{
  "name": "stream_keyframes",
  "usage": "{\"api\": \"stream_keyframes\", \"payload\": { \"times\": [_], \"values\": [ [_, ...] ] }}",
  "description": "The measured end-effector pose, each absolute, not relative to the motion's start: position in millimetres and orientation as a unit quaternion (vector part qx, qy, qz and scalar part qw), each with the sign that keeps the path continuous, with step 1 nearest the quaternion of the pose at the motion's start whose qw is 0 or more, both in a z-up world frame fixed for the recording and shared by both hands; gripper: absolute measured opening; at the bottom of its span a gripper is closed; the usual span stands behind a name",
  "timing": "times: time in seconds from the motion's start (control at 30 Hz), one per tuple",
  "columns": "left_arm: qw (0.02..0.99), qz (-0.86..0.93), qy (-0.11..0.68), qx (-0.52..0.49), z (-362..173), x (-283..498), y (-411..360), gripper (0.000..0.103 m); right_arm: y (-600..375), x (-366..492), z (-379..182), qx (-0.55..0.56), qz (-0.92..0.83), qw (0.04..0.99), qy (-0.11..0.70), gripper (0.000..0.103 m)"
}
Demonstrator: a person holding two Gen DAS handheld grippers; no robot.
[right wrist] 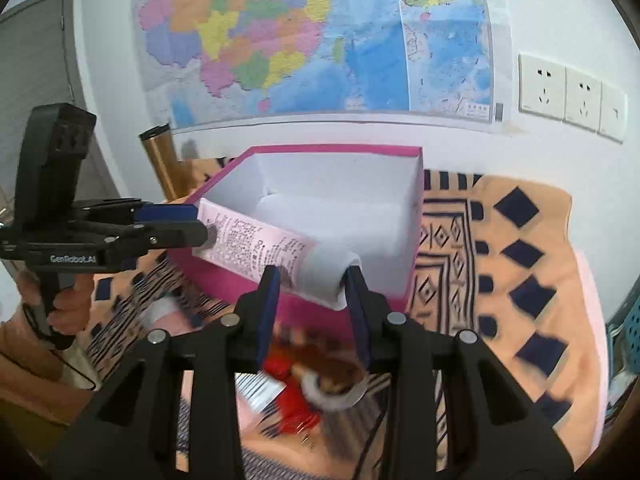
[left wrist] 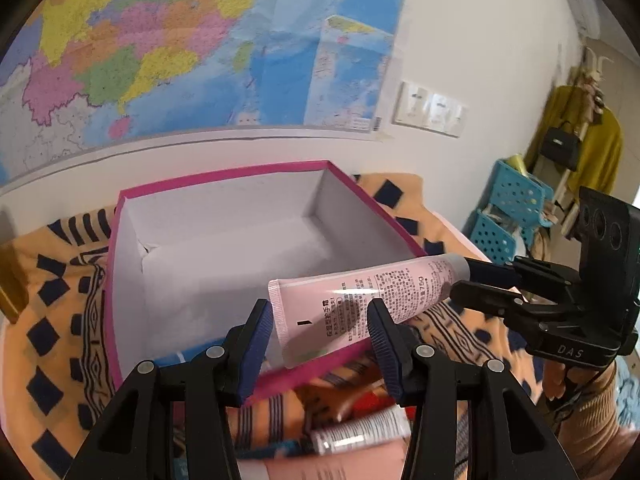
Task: Organize rigid objects
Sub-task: 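Carry the pink lotion tube into the magenta box and open the right gripper, then grasp the red corkscrew with the right gripper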
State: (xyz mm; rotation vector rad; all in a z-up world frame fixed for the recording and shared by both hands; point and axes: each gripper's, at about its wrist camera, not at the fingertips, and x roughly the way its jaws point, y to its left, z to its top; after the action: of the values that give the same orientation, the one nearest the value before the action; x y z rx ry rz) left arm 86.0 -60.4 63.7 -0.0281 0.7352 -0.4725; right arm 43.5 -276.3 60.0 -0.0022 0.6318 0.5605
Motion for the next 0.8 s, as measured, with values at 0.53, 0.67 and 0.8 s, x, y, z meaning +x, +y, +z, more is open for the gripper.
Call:
{"api": "stream_keyframes", "payload": {
  "times": [0.53,0.67,0.8],
  "values": [
    [0.877,-0.203,0.435,-0.016,18,134,-74,0.049,-272,110,32,-0.006,0.236,0.896,0.376,0.037],
    [0.888,-0.195,0.417,-0.015,23,123,-69,0.049,-276,102,36,-0.003,0.229,0.903,0.364,0.037],
    [0.903,-0.209,0.376,-0.003,36,100,-64,0.049,-286,71,41,0.014,0.245,0.907,0.342,0.039]
  ]
}}
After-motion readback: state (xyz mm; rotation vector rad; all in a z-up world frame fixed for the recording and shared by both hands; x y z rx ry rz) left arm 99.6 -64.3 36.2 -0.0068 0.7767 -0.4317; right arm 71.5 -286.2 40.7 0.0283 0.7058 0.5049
